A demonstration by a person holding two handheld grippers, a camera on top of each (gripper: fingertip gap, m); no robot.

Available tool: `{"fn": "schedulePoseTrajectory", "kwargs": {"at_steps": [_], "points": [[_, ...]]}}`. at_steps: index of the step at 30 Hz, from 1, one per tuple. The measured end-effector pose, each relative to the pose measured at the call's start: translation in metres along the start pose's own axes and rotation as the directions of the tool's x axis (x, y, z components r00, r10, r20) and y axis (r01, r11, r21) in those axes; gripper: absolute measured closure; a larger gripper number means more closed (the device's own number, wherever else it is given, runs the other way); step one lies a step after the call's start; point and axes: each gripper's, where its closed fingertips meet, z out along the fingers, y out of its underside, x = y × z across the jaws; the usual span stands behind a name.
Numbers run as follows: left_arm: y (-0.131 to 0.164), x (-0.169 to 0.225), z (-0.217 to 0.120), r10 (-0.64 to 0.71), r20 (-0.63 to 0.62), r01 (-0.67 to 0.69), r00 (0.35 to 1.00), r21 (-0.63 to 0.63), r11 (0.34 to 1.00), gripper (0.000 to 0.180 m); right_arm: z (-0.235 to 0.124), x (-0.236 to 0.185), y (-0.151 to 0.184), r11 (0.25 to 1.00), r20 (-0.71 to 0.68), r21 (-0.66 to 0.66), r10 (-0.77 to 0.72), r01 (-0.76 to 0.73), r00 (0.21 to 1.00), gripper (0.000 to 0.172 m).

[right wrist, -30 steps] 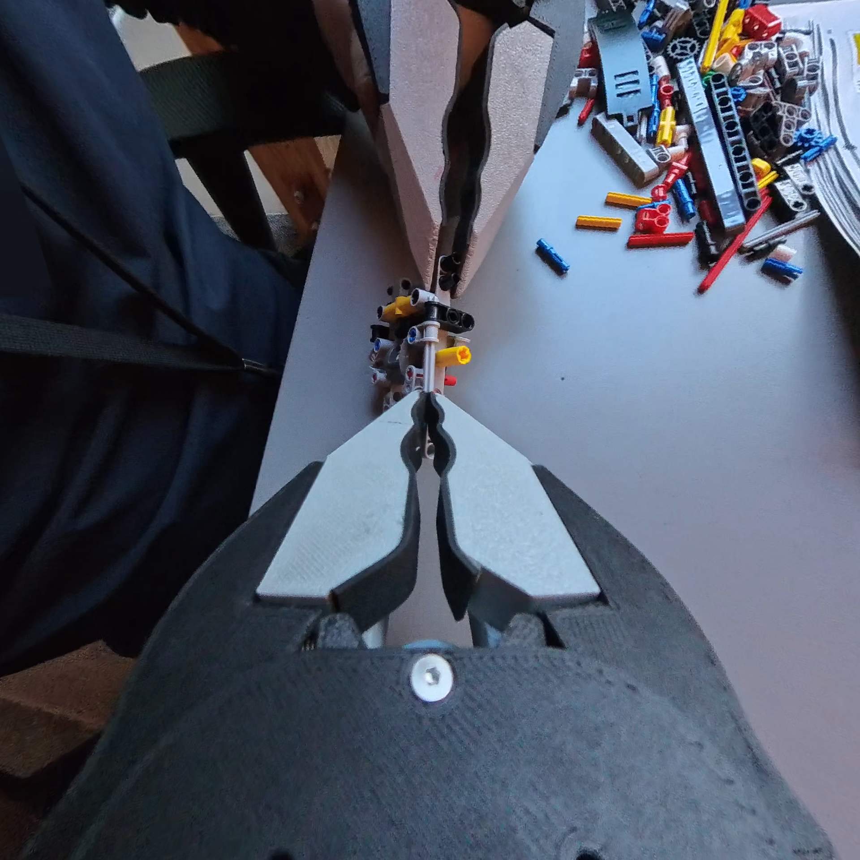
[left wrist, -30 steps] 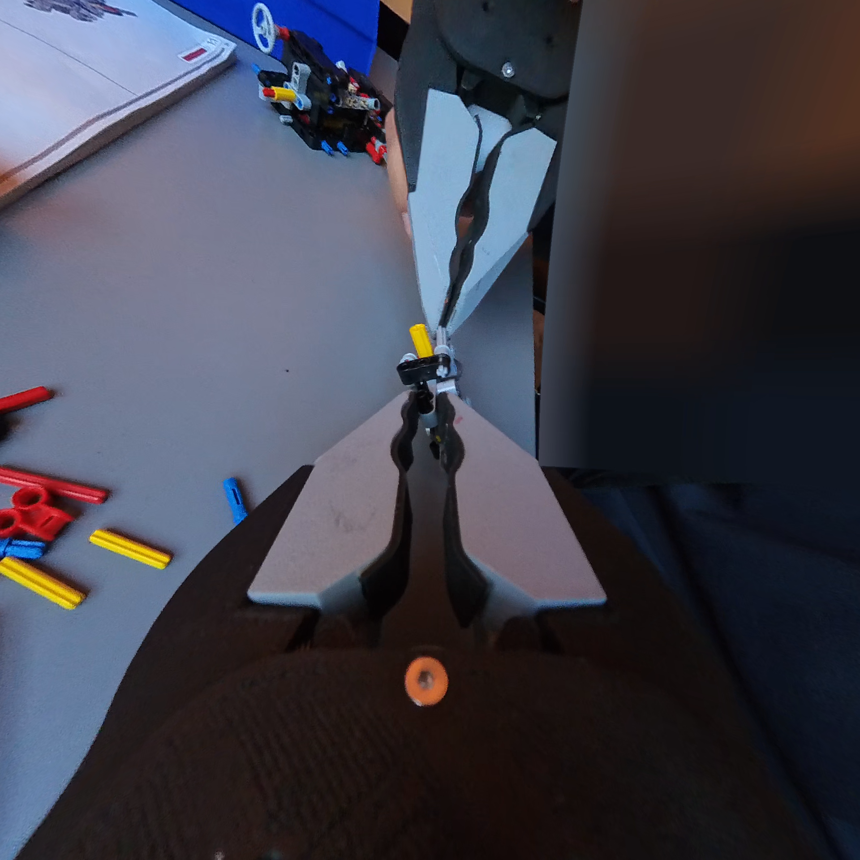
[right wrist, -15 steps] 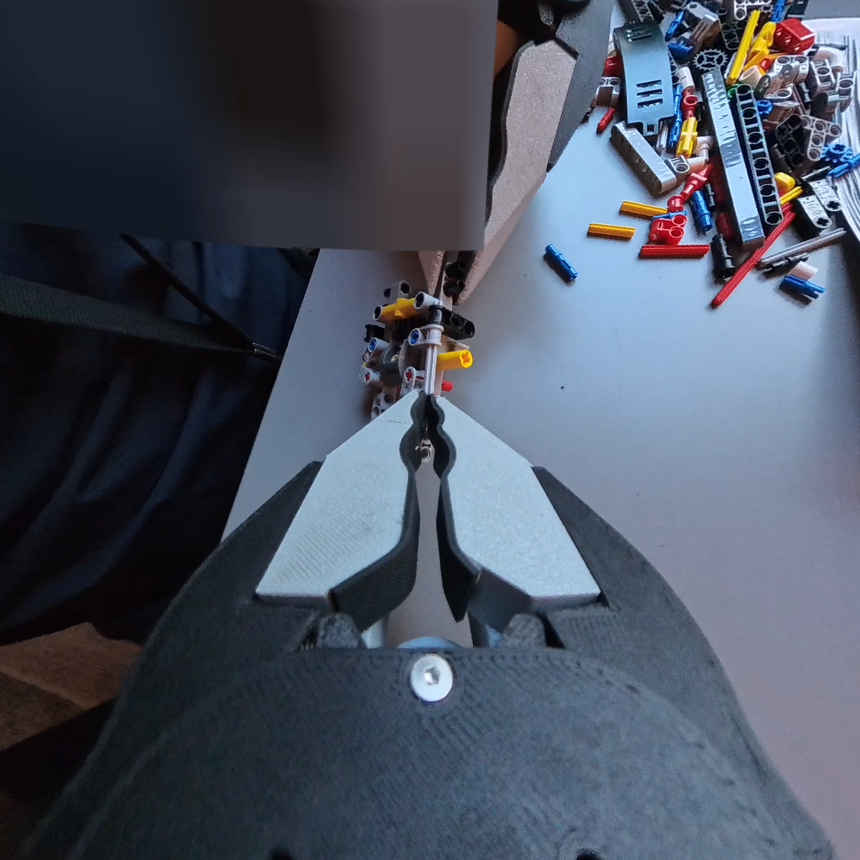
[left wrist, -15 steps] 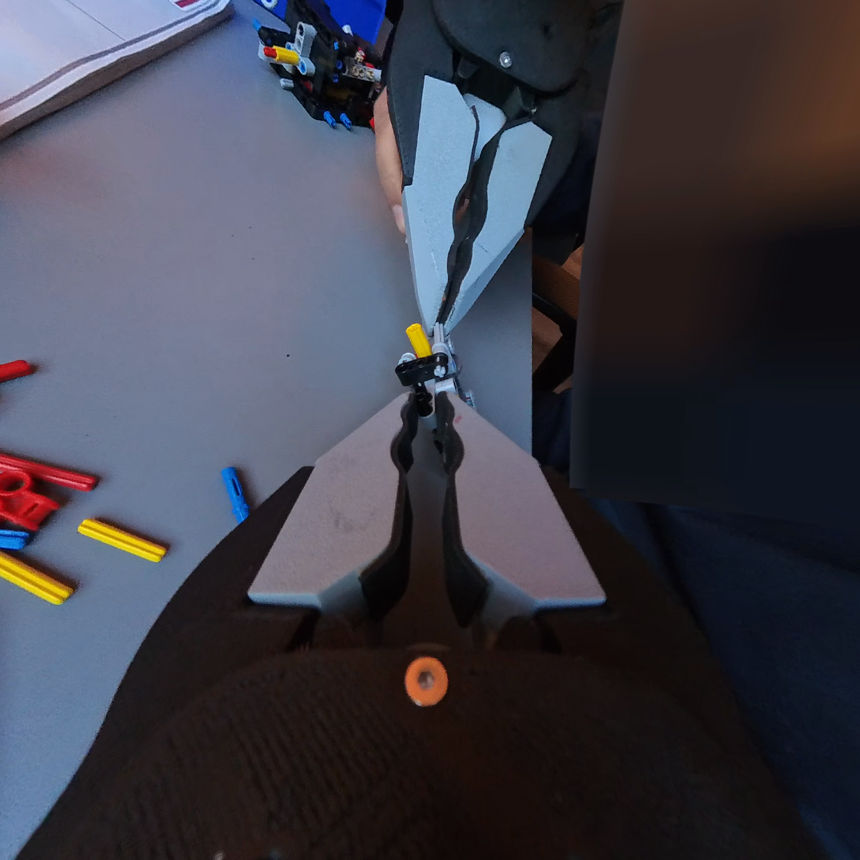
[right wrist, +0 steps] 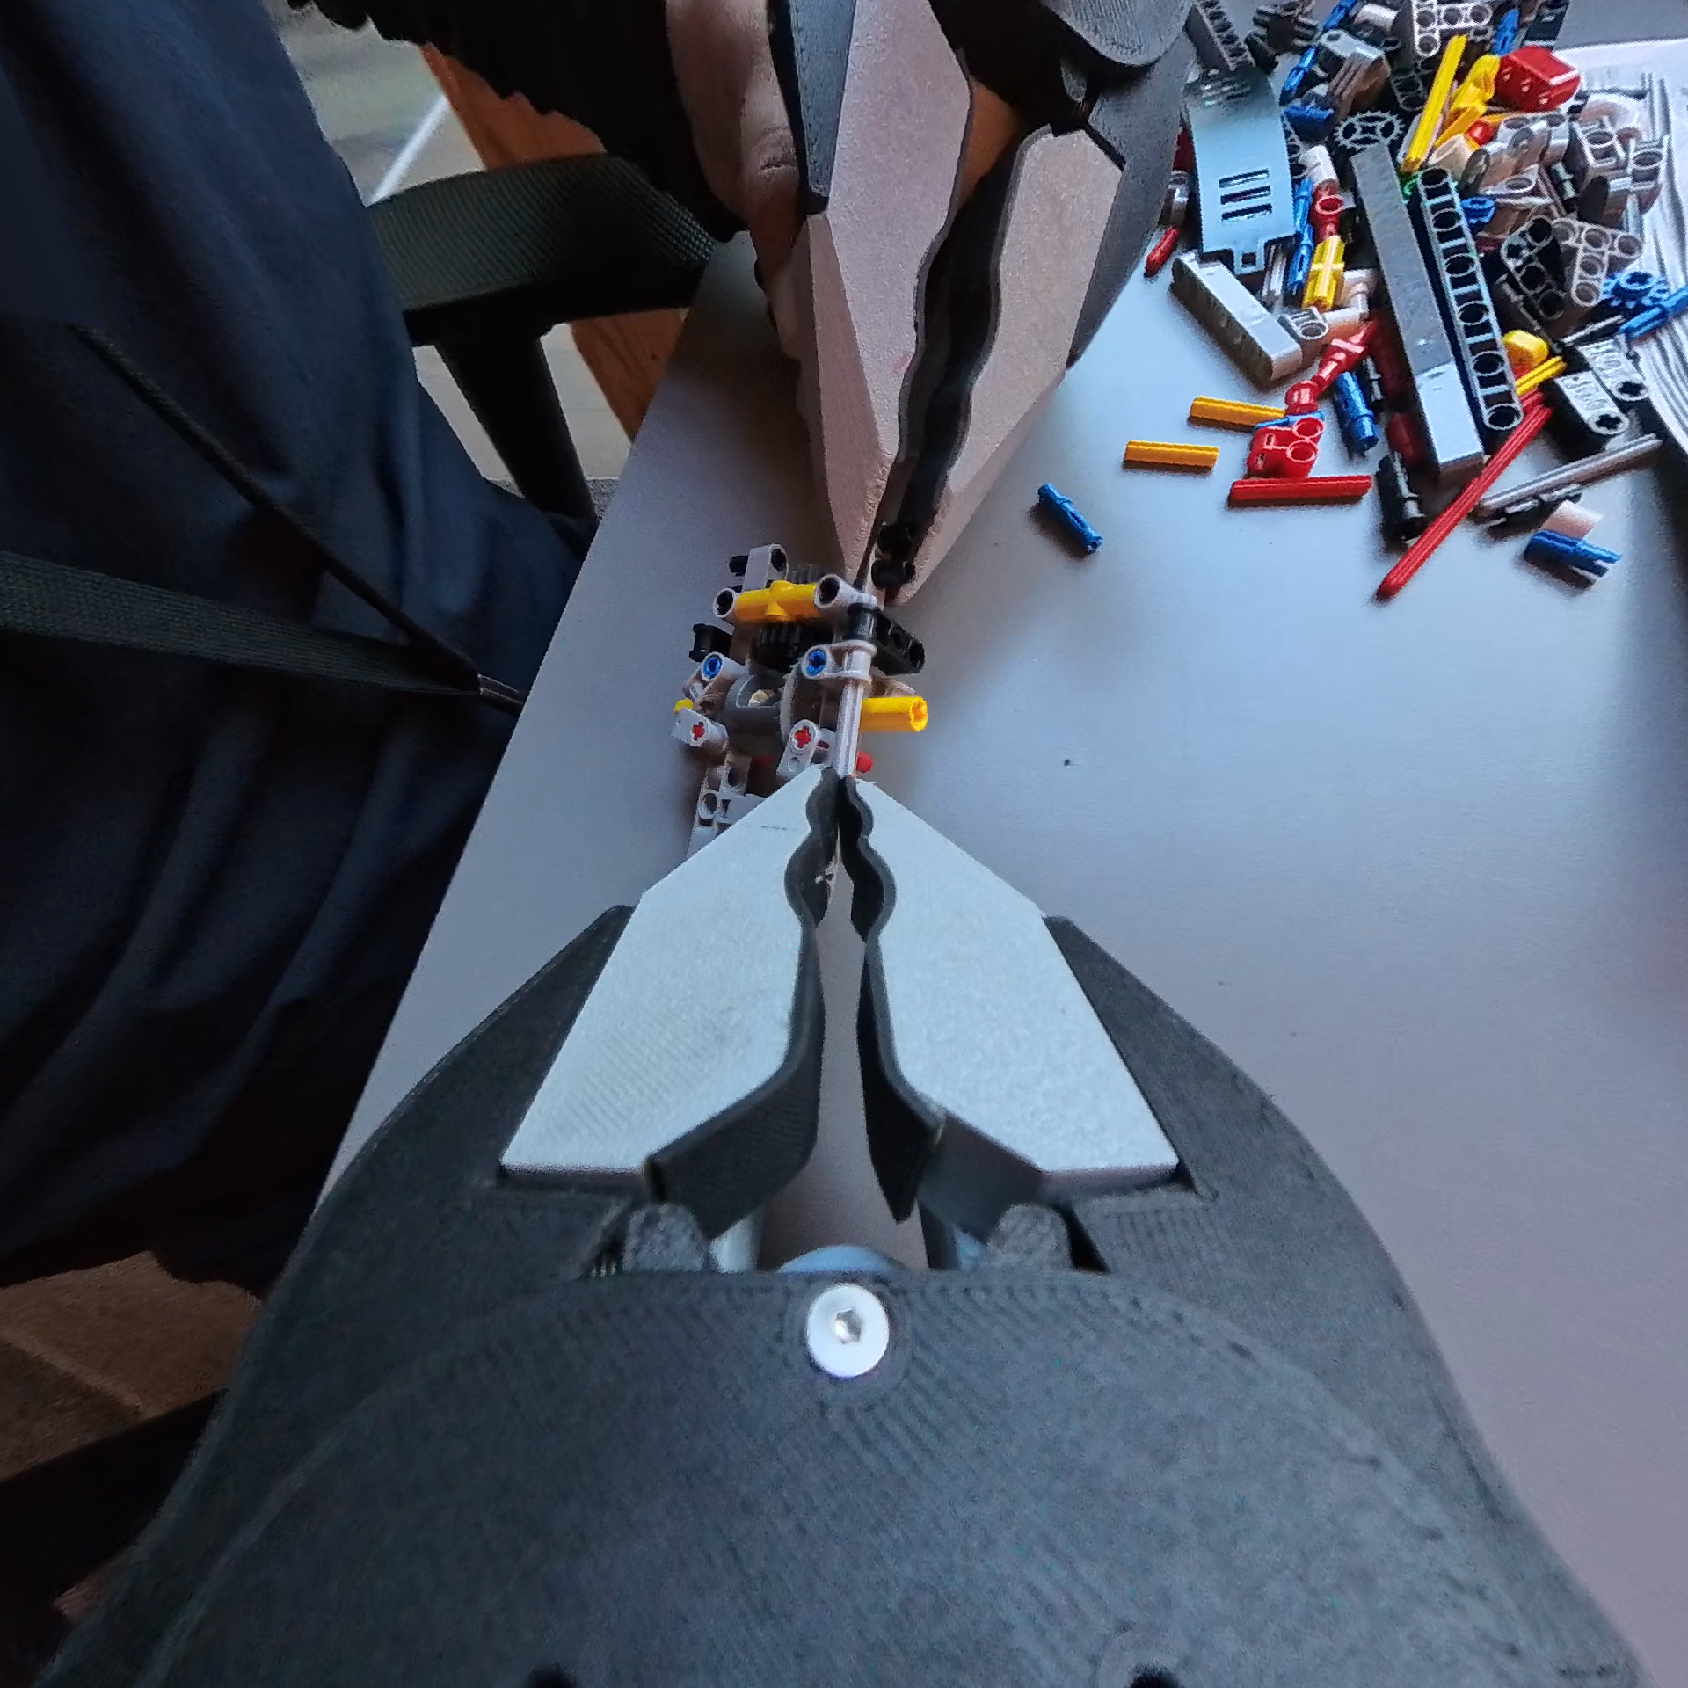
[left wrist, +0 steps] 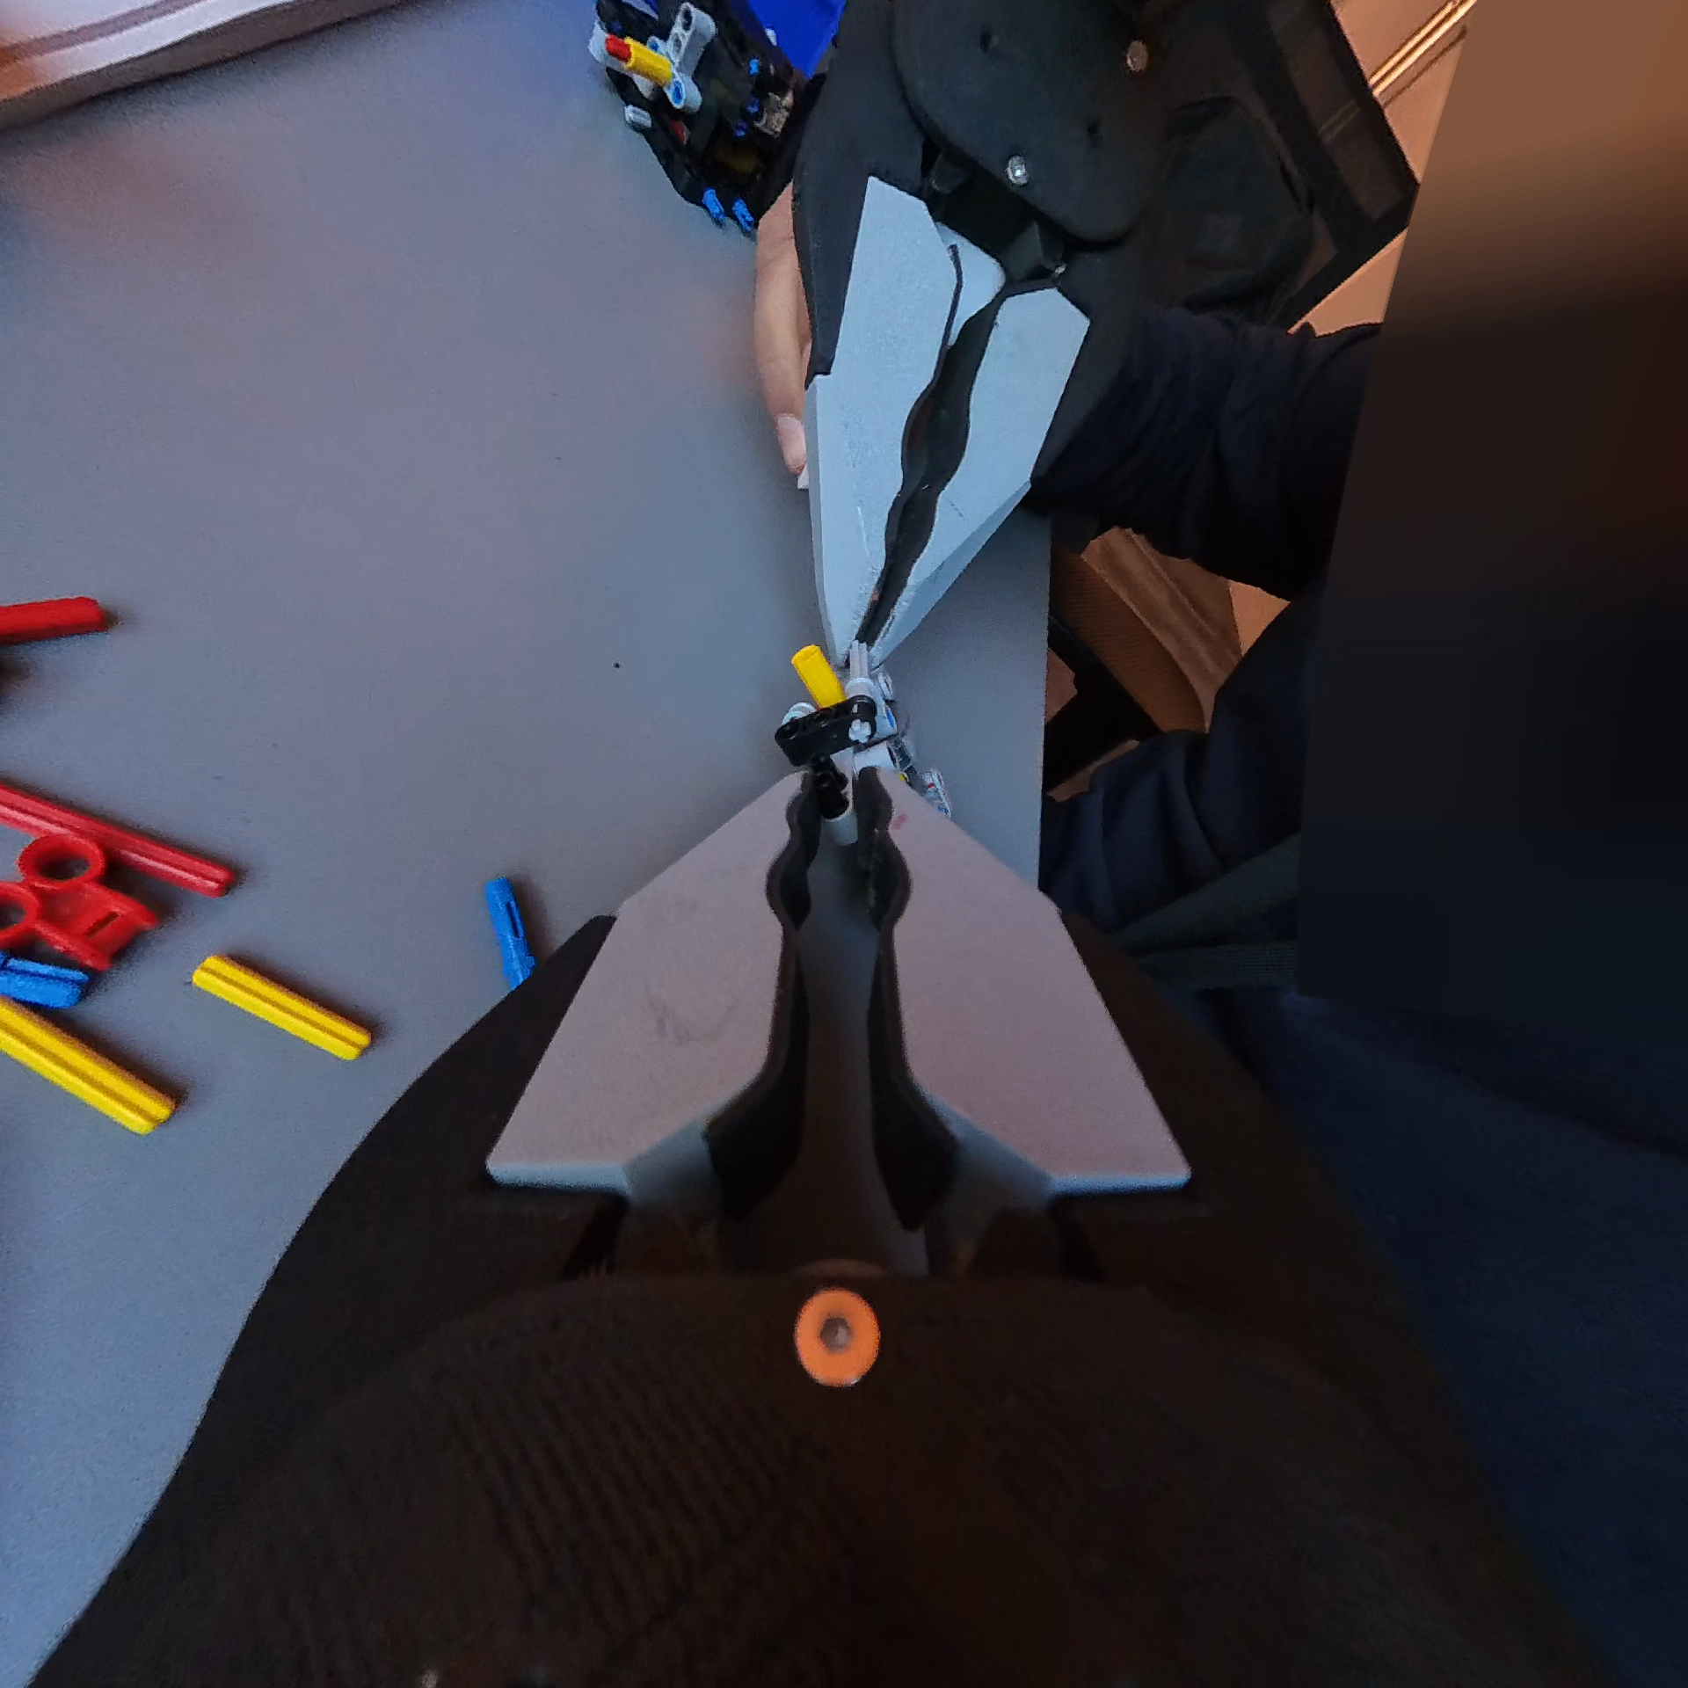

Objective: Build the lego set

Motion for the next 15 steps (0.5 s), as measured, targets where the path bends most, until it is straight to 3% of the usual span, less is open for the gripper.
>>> {"fn": "schedulePoseTrajectory", "kwargs": {"at_steps": [15], "points": [[-0.0011, -0.0083, -0.0006, -0.078, 0.001, 0.078, 0.997, 0.011, 0.997, 0.175, 0.0034, 0.007, 0.0016, 0.999, 0.005, -0.04, 0.013, -0.013, 1.0, 0.172]]}}
